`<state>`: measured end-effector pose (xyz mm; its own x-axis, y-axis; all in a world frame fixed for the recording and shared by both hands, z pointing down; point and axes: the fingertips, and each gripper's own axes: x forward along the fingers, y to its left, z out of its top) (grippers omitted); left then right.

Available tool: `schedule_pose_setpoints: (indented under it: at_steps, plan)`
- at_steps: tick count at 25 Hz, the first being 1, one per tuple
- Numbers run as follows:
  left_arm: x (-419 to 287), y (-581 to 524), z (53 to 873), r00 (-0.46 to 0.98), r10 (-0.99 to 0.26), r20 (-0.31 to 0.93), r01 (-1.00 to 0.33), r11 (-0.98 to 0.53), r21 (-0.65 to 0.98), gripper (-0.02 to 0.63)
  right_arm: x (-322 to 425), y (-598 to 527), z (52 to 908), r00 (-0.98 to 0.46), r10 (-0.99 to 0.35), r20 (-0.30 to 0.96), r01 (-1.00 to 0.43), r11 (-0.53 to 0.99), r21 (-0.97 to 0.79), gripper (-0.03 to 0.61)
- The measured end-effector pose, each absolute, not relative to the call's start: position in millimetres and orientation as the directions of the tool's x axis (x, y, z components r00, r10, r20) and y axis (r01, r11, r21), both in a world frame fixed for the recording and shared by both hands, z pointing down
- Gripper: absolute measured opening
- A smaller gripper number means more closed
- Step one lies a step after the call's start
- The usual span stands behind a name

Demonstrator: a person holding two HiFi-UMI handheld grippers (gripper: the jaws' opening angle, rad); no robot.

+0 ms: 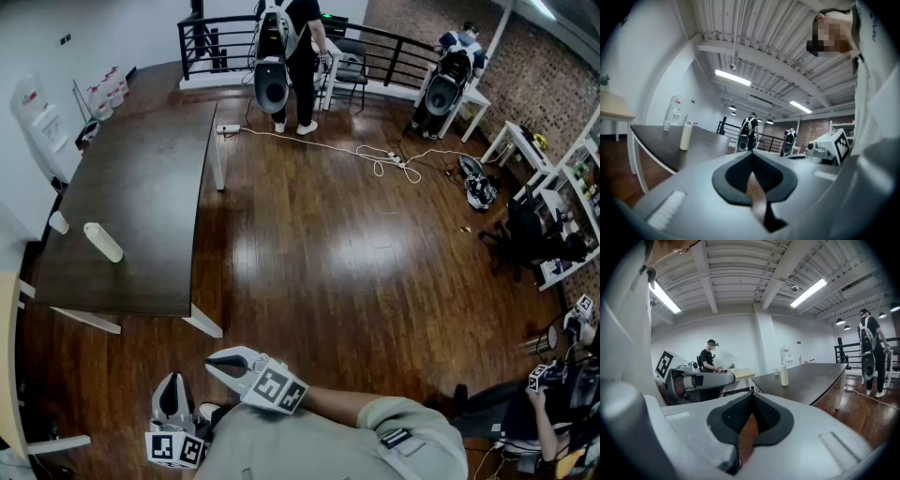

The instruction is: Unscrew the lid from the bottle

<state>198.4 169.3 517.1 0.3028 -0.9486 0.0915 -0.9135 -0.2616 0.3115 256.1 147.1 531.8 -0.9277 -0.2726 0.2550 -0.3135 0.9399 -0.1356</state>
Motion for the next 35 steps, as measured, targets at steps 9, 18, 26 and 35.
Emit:
schedule_pose_setpoints:
  at_steps: [9, 18, 26, 35]
  plan:
    - [157.3, 179.7, 522.3, 0.293, -0.952, 0.088, -0.907, -0.248, 0.341, 0.003, 218.1, 155.2, 535.2, -0.920, -0.275, 0.279, -0.322, 0.936, -0.140, -0.002]
    - [109.2, 185.5, 515.9, 0.258, -0.964, 0.062, -0.911, -0.222, 0.347, 0.003, 169.2, 155.3, 523.3, -0.920, -0.261, 0.292, -0.307, 0.943, -0.124, -0.002]
    - [61.8, 219.4, 503.9, 0.170, -0.985, 0.030, -0.938, -0.152, 0.312, 0.003, 116.1, 175.9, 508.9, -0.936, -0.219, 0.275, -0.256, 0.961, -0.104, -0.002]
    - [31.0, 242.0, 510.4, 0.098, -0.995, 0.034, -0.939, -0.082, 0.335, 0.003, 81.1, 191.8, 507.2, -0.940, -0.176, 0.293, -0.209, 0.974, -0.085, -0.002]
